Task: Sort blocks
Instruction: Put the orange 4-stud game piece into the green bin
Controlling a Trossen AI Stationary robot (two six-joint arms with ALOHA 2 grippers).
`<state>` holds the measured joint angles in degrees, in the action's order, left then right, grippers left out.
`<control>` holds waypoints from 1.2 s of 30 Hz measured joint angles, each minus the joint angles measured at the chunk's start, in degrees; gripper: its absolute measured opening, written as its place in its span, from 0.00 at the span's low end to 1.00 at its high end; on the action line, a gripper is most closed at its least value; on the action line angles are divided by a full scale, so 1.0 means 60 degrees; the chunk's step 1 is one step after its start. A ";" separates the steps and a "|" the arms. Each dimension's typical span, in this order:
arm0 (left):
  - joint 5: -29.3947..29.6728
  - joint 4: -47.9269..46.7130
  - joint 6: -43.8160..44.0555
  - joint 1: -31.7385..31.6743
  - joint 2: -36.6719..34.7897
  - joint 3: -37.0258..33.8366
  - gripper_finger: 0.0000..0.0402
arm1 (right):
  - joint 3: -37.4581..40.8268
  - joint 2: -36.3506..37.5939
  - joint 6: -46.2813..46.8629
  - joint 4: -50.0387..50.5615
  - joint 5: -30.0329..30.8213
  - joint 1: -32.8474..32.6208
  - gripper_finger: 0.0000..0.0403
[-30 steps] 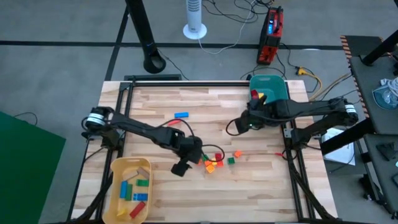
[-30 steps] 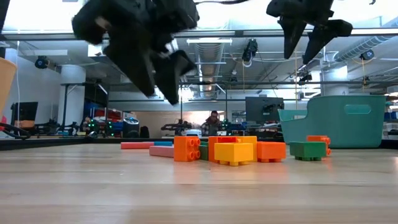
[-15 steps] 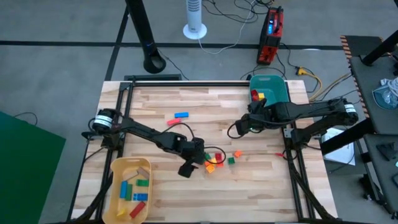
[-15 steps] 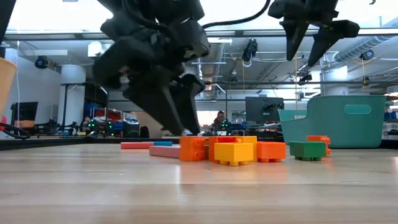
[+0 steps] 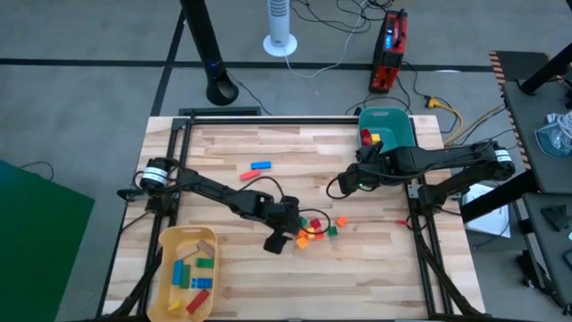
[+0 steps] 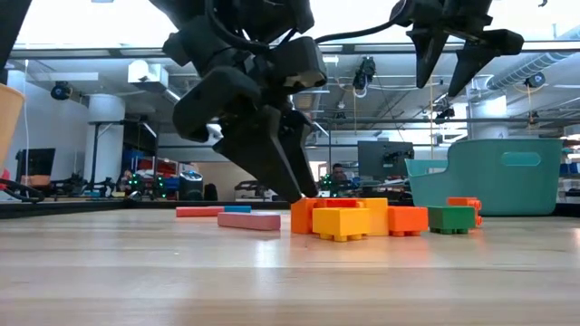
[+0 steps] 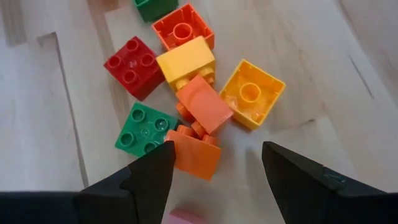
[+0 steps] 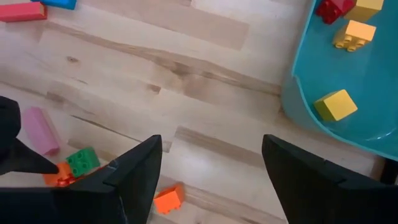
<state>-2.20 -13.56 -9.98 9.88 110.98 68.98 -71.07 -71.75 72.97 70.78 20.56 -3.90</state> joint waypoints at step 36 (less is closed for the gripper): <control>-0.0411 -0.0224 -0.1450 -0.0385 0.0481 0.0355 0.53 | 0.0035 0.0000 -0.0095 -0.0140 -0.0011 0.0007 0.62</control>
<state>-4.67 -14.90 -18.69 7.57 113.86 71.11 -70.86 -71.75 72.40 69.94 20.49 -3.86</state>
